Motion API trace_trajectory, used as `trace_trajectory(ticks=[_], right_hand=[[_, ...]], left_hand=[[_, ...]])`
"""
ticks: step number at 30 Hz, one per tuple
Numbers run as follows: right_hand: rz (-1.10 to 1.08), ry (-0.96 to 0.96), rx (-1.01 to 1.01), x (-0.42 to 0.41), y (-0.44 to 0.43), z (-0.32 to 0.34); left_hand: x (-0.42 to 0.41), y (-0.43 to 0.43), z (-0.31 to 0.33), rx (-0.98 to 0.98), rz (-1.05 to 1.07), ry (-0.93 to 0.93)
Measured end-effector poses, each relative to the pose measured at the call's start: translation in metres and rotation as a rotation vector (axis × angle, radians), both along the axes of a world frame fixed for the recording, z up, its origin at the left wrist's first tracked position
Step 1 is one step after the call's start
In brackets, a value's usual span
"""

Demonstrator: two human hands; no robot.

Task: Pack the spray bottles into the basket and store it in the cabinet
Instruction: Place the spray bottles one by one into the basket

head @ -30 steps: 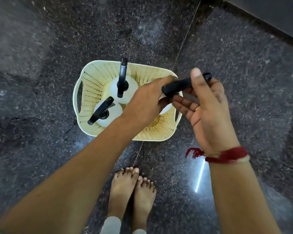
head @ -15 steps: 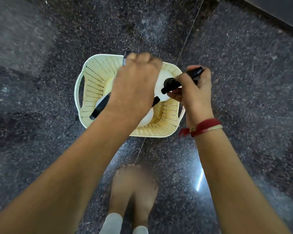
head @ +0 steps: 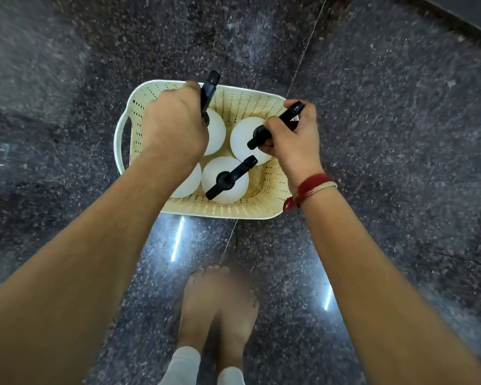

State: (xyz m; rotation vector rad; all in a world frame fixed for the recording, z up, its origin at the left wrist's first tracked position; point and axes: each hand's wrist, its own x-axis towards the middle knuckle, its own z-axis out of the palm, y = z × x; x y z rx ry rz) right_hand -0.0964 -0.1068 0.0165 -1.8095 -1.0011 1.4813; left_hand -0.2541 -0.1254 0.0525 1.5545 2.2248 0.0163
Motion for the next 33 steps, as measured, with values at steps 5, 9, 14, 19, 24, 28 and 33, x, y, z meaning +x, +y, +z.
trace_trajectory(ticks=[5, 9, 14, 19, 24, 28, 33], right_hand=[[0.038, -0.037, -0.009, -0.006, 0.000, 0.002], [0.065, -0.098, -0.016, -0.005, 0.000, 0.002], [0.139, -0.161, 0.038, -0.002, -0.001, 0.002], [0.266, -0.317, 0.147, 0.004, -0.006, 0.005], [0.017, -0.235, 0.057, 0.014, -0.036, 0.009], [0.243, -0.590, 0.260, 0.025, -0.069, 0.007], [0.286, -0.763, 0.275, 0.034, -0.074, -0.008]], left_hand=[[-0.003, 0.001, 0.003, -0.011, -0.075, 0.018], [-0.008, -0.005, -0.001, 0.016, -0.122, 0.035], [-0.013, -0.013, -0.009, 0.049, -0.139, 0.028], [-0.018, -0.023, -0.007, 0.178, -0.061, -0.141], [0.010, -0.056, 0.012, 0.296, -0.206, -0.154], [0.048, -0.075, -0.011, -0.138, -0.211, -0.030], [0.056, -0.077, -0.032, -0.048, -0.075, -0.033]])
